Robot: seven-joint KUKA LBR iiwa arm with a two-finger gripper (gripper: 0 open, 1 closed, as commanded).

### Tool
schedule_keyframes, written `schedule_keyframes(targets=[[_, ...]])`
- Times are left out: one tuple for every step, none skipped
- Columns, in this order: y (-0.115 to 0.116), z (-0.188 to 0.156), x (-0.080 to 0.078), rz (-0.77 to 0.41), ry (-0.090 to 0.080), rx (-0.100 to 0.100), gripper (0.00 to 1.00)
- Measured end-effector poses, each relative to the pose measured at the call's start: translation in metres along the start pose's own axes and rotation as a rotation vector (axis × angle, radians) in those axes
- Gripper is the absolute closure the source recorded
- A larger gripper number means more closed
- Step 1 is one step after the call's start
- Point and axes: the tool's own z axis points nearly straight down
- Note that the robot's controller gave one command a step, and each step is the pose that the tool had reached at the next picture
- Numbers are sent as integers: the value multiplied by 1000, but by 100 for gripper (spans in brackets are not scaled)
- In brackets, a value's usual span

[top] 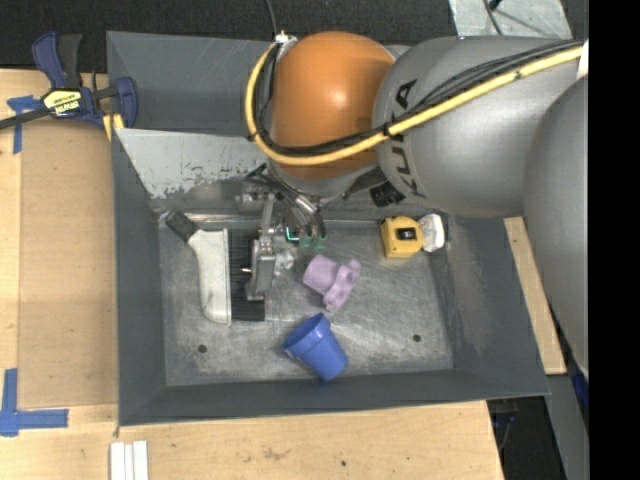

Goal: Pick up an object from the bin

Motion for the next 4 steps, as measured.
schedule_keyframes(targets=[[-1, -5, -2, 2, -8, -1, 0], [35, 33, -6, -11, -15, -1, 0], [62, 67, -1, -20, -3, -2, 0], [26, 105, -5, -27, -17, -7, 0]])
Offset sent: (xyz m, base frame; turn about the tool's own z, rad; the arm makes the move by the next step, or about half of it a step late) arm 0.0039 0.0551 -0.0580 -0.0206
